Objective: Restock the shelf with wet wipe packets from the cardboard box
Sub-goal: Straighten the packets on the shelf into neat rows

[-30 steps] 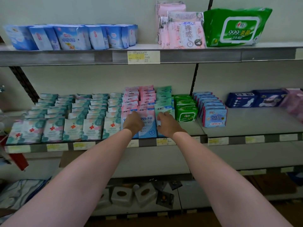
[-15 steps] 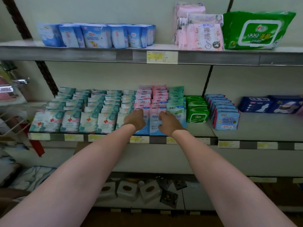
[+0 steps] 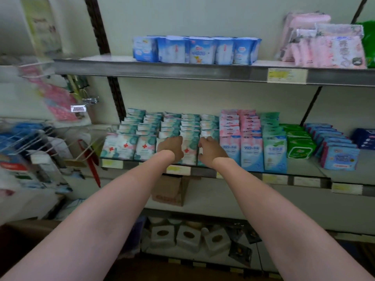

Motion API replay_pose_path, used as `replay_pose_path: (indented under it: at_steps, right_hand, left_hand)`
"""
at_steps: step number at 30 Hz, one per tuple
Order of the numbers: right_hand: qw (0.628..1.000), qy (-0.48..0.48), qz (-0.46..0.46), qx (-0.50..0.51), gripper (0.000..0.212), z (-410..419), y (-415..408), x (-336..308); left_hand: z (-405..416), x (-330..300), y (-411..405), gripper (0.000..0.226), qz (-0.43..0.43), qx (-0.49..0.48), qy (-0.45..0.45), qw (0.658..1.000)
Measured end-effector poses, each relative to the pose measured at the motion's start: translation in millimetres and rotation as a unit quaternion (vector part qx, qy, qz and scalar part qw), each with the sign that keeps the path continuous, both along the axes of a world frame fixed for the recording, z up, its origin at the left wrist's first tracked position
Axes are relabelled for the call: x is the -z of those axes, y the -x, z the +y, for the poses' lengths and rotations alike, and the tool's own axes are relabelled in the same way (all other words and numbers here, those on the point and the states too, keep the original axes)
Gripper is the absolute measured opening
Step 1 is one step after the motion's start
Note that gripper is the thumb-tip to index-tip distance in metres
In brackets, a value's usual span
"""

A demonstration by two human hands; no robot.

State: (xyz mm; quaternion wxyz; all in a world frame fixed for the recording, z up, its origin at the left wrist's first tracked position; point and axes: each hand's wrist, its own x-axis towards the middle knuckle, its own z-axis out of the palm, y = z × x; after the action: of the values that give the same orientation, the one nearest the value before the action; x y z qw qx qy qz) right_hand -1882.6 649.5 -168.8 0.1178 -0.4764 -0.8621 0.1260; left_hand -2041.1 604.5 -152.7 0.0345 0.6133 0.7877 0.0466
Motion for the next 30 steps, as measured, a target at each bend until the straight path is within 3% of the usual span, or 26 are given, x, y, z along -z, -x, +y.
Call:
replay_pose_path:
  at_steps: [12,23,26,29,30]
  right_hand:
    - [0.999,0.01,-0.04,-0.02,0.035,-56,174,12]
    - [0.995,-0.039,-0.009,-0.09,0.035,-29,240,26]
    - [0.993,-0.057,-0.009,-0.101,0.052,-12,258,27]
    - [0.993,-0.06,-0.034,-0.099,0.075,5,276,27]
    - [0.992,-0.061,-0.054,-0.101,0.081,9,280,29]
  left_hand:
    - [-54,21,180,0.044,-0.023,-0.02,0.0,1.0]
    - [-55,32,261,0.051,-0.126,-0.092,-0.036,0.987]
    - [-43,32,268,0.057,-0.175,-0.158,-0.052,0.97]
    - [-31,42,280,0.041,-0.302,-0.21,-0.108,0.923]
    - [-28,53,288,0.034,-0.261,-0.184,-0.061,0.946]
